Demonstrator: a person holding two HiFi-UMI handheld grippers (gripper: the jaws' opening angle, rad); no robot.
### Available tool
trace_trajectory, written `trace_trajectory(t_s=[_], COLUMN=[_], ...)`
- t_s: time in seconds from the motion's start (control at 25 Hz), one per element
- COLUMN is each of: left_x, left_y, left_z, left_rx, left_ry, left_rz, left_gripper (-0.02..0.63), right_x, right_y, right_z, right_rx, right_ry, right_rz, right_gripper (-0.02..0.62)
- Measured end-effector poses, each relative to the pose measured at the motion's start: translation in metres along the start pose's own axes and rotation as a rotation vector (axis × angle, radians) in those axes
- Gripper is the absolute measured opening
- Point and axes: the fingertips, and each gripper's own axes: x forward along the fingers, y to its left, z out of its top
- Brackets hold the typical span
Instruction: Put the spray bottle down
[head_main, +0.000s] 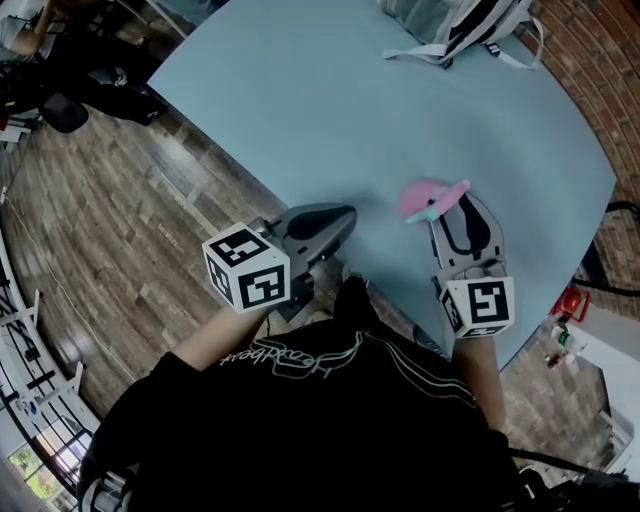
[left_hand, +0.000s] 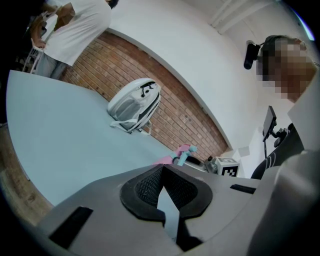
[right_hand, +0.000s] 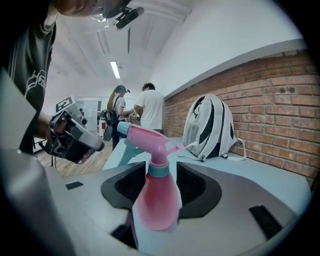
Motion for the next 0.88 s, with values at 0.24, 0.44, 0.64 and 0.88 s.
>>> trace_trajectory(t_s=[0.24, 0.44, 0.64, 0.88], left_x=[-0.017, -0.037, -0.067, -0.109], left_y=[-0.022, -0.066, -0.119, -0.184], left_z=[-0.003, -0.009, -0.022, -0.032], left_rx=[0.024, 0.110, 0.203, 0.336], left_ry=[-0.003, 0.014, 0.057, 0.062], left_rz=[-0.023, -0.092, -0.164, -0.259], left_gripper=[0.006, 0.006, 0.006, 0.006], right_x=[-0.031, -0.072, -0.122, -0.177], right_y=[0.004, 0.042, 0.092, 0.148], right_z=[0.003, 0.017, 0.030, 0.053], right_rx=[0.029, 0.057, 0.092, 0.131], right_ry=[0.019, -0.008, -0.015, -0.053], right_rz=[-0.049, -0.034, 0.016, 0.030], right_gripper=[0.150, 0.150, 0.150, 0.143])
